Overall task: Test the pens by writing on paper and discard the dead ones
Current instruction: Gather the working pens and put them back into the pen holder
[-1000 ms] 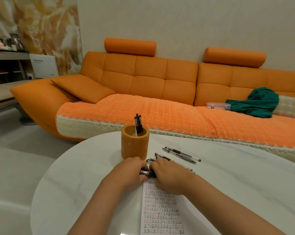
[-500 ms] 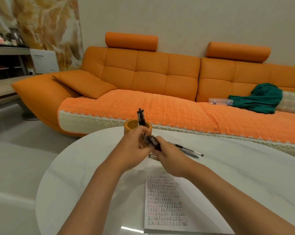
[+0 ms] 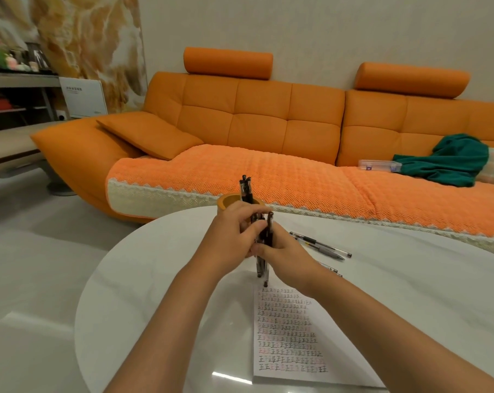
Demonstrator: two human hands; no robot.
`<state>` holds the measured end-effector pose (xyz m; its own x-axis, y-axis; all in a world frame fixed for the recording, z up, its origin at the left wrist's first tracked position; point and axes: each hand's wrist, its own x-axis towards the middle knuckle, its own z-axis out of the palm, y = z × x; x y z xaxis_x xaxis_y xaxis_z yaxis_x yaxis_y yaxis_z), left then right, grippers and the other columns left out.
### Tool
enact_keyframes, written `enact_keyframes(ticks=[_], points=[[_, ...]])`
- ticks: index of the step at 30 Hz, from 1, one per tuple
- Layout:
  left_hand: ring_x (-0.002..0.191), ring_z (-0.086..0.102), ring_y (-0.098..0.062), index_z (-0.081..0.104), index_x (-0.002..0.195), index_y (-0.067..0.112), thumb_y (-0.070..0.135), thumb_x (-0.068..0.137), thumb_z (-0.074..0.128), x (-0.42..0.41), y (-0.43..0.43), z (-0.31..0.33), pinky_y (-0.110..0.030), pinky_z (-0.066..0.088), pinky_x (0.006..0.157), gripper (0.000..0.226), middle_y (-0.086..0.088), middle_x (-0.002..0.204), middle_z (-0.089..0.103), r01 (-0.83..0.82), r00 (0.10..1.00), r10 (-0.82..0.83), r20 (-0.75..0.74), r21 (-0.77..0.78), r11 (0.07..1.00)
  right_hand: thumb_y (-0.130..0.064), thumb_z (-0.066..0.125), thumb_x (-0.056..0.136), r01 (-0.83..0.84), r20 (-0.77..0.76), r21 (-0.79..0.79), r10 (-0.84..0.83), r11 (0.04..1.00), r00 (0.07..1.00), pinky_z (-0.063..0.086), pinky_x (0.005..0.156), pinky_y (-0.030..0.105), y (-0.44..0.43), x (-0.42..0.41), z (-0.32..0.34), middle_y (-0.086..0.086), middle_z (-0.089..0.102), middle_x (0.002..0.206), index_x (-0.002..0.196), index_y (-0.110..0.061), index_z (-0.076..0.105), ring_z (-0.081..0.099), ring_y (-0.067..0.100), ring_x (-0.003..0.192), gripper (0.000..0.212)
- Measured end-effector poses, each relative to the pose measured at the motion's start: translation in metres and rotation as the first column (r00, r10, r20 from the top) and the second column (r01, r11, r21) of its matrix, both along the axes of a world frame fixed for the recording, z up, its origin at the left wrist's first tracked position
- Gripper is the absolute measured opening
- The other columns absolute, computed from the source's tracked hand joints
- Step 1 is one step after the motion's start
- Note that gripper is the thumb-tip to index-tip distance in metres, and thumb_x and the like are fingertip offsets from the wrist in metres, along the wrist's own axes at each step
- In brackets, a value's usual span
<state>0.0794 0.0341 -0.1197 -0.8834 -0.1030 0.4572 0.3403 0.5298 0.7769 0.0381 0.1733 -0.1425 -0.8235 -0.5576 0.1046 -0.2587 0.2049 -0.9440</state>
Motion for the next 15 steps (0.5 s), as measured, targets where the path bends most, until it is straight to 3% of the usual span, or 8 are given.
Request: enact_keyframes(ticks=[3,5,7,10,13,15], points=[[0.065,0.050,-0.002,0.064,0.130,0.029,0.021,0.097,0.063,-0.003,0.001,0.000,-0.009,0.044,0.065,0.034,0.009,0.113,0.053,0.010,1.000,-0.010,0.003,-0.010,1.000,-0.007,0.053,0.100,0.020,-0.020,0.035,-0.019,0.999,1.000,0.052,0.099,0.045,-0.001,0.000,0.002,0.001,0.072,0.108,0.118,-0.022,0.061,0.068,0.018,0.103,0.025],[0.067,0.050,0.000,0.060,0.134,0.031,0.026,0.097,0.062,-0.004,-0.004,0.003,-0.008,0.045,0.065,0.037,0.009,0.114,0.051,-0.022,0.999,0.024,-0.027,0.067,0.997,-0.006,0.053,0.099,0.045,-0.034,0.012,-0.045,0.999,0.998,0.053,0.097,0.047,-0.001,0.000,0.007,0.005,0.072,0.101,0.115,-0.018,0.061,0.069,0.018,0.095,0.022],[0.074,0.050,0.001,0.058,0.132,0.034,0.029,0.099,0.058,-0.006,-0.015,0.005,-0.009,0.043,0.067,0.034,0.010,0.110,0.051,-0.157,0.981,0.169,-0.100,0.121,0.980,-0.007,0.052,0.100,0.087,-0.028,-0.062,-0.089,0.994,0.996,0.054,0.093,0.047,-0.001,0.000,0.020,0.005,0.068,0.090,0.115,-0.015,0.058,0.066,0.016,0.084,0.018],[0.084,0.051,0.000,0.056,0.131,0.030,0.023,0.099,0.056,-0.008,-0.030,0.002,-0.011,0.044,0.069,0.032,0.008,0.112,0.050,-0.345,0.922,0.360,-0.139,0.121,0.931,-0.009,0.048,0.103,0.143,-0.056,-0.222,-0.159,0.964,0.986,0.053,0.096,0.048,-0.008,-0.011,0.047,0.003,0.066,0.083,0.121,-0.019,0.052,0.066,0.019,0.085,0.022],[0.116,0.047,-0.009,0.048,0.141,0.030,0.024,0.097,0.060,-0.016,-0.032,-0.013,-0.024,0.045,0.096,0.046,0.003,0.131,0.041,-0.357,0.933,0.356,-0.056,-0.014,0.934,-0.002,0.045,0.103,0.158,-0.064,-0.416,-0.203,0.896,0.977,0.054,0.089,0.041,-0.024,-0.026,0.074,0.003,0.061,0.078,0.127,-0.017,0.045,0.062,0.021,0.080,0.028],[0.137,0.031,-0.016,0.036,0.149,0.036,0.030,0.096,0.062,-0.021,-0.030,-0.024,-0.034,0.037,0.109,0.059,0.007,0.148,0.028,-0.281,0.956,0.287,0.066,-0.087,0.956,-0.001,0.045,0.103,0.173,-0.056,-0.487,-0.228,0.856,0.972,0.056,0.077,0.032,-0.036,-0.035,0.087,0.005,0.058,0.083,0.124,-0.016,0.044,0.061,0.020,0.077,0.026]])
